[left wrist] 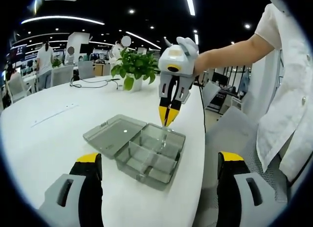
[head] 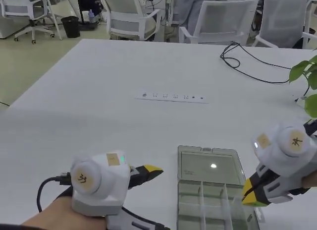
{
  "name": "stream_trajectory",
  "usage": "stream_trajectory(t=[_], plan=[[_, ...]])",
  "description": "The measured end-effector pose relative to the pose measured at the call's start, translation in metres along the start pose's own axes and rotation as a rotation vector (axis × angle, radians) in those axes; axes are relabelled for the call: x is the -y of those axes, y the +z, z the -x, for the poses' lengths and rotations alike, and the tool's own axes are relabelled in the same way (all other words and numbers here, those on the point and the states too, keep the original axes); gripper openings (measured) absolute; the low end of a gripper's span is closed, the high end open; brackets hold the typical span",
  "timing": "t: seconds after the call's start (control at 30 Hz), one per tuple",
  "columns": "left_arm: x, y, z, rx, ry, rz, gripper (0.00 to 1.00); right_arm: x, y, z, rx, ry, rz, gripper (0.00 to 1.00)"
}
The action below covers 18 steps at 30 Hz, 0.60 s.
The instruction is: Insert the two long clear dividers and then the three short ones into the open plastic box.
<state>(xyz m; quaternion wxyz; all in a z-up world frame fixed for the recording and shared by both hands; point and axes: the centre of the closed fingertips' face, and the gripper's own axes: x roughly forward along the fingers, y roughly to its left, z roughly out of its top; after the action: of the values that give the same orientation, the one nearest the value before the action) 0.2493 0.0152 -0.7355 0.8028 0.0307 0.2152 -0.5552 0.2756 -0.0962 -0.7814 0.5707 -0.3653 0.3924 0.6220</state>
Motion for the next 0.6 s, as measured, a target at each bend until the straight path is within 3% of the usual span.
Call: stream_trajectory(t=[0.3, 0.6], plan=[[0.0004, -0.0004, 0.0003, 0.003, 0.001, 0.003, 1.0, -0.0012, -0.0009, -0.0021, 0.02, 0.003, 0.004, 0.03], [0.0007, -0.0012, 0.0002, 0.004, 0.002, 0.006, 1.0, -0.003, -0.0018, -0.0059, 0.038, -0.033, 0.043, 0.03]])
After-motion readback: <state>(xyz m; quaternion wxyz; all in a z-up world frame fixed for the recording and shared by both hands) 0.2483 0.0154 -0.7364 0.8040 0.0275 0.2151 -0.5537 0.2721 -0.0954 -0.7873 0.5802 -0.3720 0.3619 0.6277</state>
